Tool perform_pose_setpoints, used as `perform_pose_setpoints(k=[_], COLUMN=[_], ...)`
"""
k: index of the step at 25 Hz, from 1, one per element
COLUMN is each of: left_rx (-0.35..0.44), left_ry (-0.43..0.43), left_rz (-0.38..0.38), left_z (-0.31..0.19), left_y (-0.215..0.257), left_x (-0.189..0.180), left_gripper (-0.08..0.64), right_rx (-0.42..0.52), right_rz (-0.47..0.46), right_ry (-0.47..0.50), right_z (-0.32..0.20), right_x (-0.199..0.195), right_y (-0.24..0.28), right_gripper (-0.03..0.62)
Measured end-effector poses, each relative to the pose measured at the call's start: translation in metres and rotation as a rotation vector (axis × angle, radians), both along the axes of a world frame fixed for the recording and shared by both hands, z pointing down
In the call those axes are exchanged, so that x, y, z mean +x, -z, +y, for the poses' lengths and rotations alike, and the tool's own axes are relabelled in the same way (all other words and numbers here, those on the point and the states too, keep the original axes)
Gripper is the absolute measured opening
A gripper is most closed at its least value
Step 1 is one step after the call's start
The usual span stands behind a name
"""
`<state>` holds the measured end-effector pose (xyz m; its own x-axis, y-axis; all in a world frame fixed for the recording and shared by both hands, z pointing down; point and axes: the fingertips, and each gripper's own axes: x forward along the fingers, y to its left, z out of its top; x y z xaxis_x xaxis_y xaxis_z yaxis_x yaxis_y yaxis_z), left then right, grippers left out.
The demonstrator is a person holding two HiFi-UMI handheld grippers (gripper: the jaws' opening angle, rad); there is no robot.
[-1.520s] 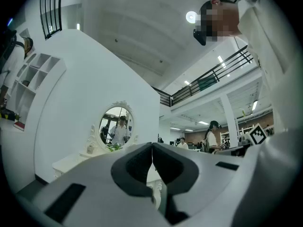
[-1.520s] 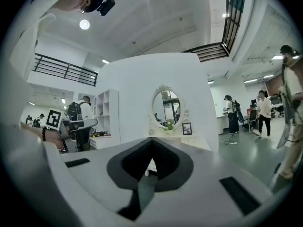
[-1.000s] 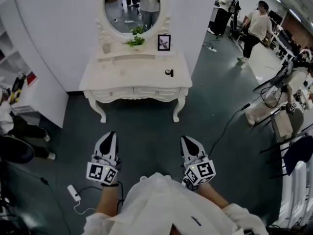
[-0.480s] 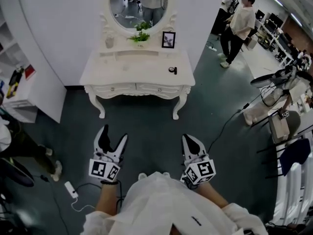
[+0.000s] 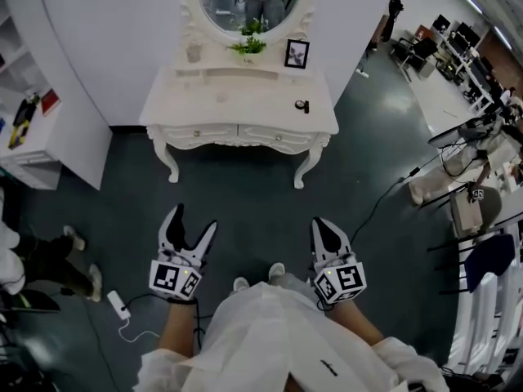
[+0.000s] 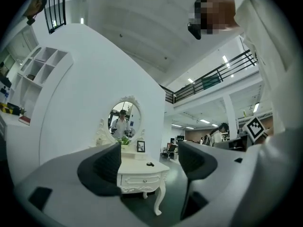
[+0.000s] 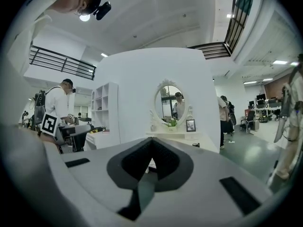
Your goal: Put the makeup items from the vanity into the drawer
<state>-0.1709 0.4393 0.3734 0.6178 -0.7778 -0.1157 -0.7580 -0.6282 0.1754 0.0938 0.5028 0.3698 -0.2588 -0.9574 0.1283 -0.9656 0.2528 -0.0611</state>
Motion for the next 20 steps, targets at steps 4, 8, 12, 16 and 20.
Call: perform_pose_setpoints(k=[4, 8, 12, 16, 20], left_rx=[0.010, 0.003, 0.001, -0.002, -0.022], left_ry=[0.021, 0.033, 0.049, 0.072, 0.083], left_rz=[-0.008, -0.012, -0.027, -0.030, -0.015], left_z=[-0.009, -0.013, -0.026, -0.050, -0.083], left_y=[0.000, 0.001, -0.001, -0.002, -0.004], left_x=[-0.009, -0.011, -0.008, -0.001, 0.016], left_gripper=[0.360, 0.360, 0.362, 0.362, 0.362], right_rx=[0.002, 0.011, 0.018, 0.018, 0.023], right_rz=[0.007, 0.002, -0.006, -0.021, -0.043], right_ry=[0.019, 0.046, 0.075, 0.102, 0.113], right_z=[-0.014, -0.026, -0.044, -0.074, -0.110], right_x=[-0.007, -0.014, -0.015, -0.009, 0.006], right_y=[-0.002, 0.000, -0.002, -0.008, -0.010], right_gripper=[0.017, 0.017, 0.017, 0.017, 0.017])
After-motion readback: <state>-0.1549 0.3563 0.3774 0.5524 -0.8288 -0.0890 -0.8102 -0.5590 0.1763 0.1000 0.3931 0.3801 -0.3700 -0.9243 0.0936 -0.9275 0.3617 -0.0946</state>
